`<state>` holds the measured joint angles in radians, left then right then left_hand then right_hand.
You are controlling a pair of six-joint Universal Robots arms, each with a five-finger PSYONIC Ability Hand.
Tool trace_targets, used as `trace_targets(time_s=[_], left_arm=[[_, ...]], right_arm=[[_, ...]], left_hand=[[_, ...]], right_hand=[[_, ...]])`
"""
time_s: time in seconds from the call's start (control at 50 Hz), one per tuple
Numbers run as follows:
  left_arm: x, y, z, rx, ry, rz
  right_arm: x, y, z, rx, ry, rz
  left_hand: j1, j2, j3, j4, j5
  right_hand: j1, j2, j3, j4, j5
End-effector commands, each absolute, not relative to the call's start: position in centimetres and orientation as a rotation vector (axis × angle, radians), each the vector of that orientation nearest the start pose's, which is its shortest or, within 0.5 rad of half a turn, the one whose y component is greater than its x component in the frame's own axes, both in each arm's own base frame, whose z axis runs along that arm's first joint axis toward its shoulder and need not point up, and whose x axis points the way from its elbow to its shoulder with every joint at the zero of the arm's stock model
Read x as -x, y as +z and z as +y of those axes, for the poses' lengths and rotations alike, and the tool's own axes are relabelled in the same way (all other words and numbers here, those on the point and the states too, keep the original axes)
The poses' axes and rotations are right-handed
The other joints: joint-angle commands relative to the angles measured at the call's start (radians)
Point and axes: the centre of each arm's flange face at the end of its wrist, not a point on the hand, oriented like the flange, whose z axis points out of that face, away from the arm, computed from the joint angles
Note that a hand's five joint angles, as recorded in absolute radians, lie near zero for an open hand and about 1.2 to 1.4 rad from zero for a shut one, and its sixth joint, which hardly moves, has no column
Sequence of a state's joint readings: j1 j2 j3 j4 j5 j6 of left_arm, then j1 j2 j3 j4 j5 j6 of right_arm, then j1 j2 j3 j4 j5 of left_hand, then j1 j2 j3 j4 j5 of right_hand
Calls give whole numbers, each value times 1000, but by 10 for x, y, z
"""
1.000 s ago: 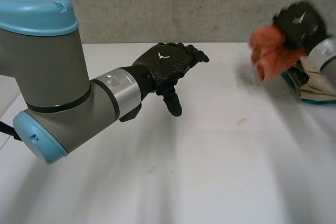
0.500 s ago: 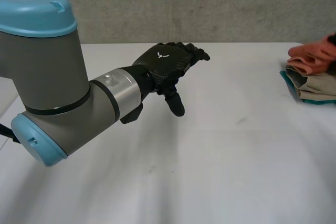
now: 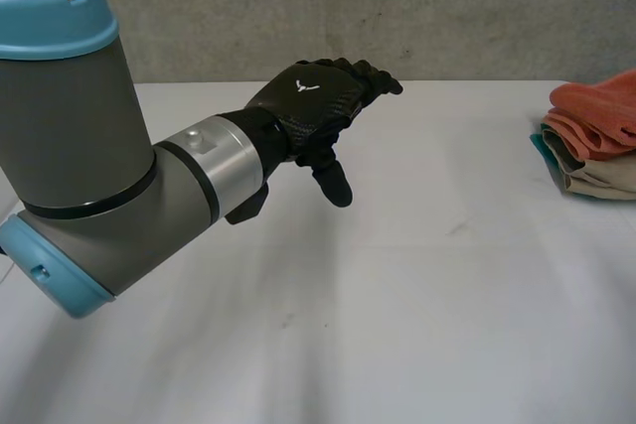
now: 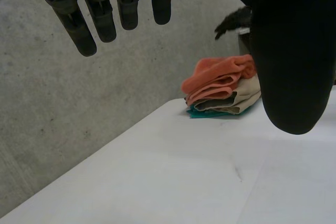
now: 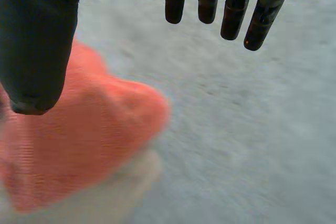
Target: Fold the laundry.
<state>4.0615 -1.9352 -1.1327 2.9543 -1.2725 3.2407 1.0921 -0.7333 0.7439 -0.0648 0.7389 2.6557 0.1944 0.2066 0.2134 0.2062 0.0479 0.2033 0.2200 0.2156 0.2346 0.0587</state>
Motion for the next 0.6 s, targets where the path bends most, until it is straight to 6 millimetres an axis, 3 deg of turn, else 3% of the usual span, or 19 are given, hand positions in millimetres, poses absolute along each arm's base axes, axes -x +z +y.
trace_targets(time_s=[0.02, 0.04, 0.1, 0.14, 0.18, 0.2, 0.28, 0.38, 0.5, 0.6], left_arm=[[350, 304, -205, 960, 1627, -1739], [350, 305, -204, 958, 1629, -1736], [348, 312, -203, 952, 1648, -1722], [346, 315, -202, 946, 1662, -1716], [341, 321, -206, 919, 1705, -1718], [338, 324, -210, 899, 1731, -1727], [316, 333, -228, 782, 1864, -1798], [283, 343, -248, 595, 2061, -1866], [260, 336, -256, 530, 2102, -1943], [249, 322, -261, 513, 2078, -2016]], right_arm=[[49, 308, -480, 782, -2545, 2348], [48, 323, -474, 755, -2577, 2408], [33, 338, -465, 724, -2589, 2450], [-11, 348, -458, 736, -2579, 2387], [-50, 346, -453, 745, -2530, 2325], [-81, 342, -445, 732, -2465, 2284], [-138, 331, -417, 683, -2333, 2187], [-175, 326, -378, 646, -2280, 2069], [-216, 306, -335, 586, -2283, 1938], [-228, 293, -318, 556, -2289, 1950]], left_hand=[[31, 19, 12, 19, 3], [28, 16, 9, 16, 0], [25, 13, 6, 13, -3], [22, 10, 3, 10, -6], [22, 10, 3, 10, -6], [22, 10, 3, 10, -6], [16, 4, -3, 4, -12], [-4, -17, -23, -16, -32], [-7, -20, -26, -19, -35], [-13, -25, -32, -25, -41]], right_hand=[[-29, -45, -41, -60, -59], [-29, -45, -41, -60, -59], [-29, -45, -41, -60, -59], [-29, -45, -41, -60, -59], [-29, -45, -41, -60, -59], [-29, -45, -41, -60, -59], [-29, -45, -41, -60, -59], [-29, -45, -41, -60, -59], [-29, -45, -41, -60, -59], [-29, -45, -41, -60, -59]])
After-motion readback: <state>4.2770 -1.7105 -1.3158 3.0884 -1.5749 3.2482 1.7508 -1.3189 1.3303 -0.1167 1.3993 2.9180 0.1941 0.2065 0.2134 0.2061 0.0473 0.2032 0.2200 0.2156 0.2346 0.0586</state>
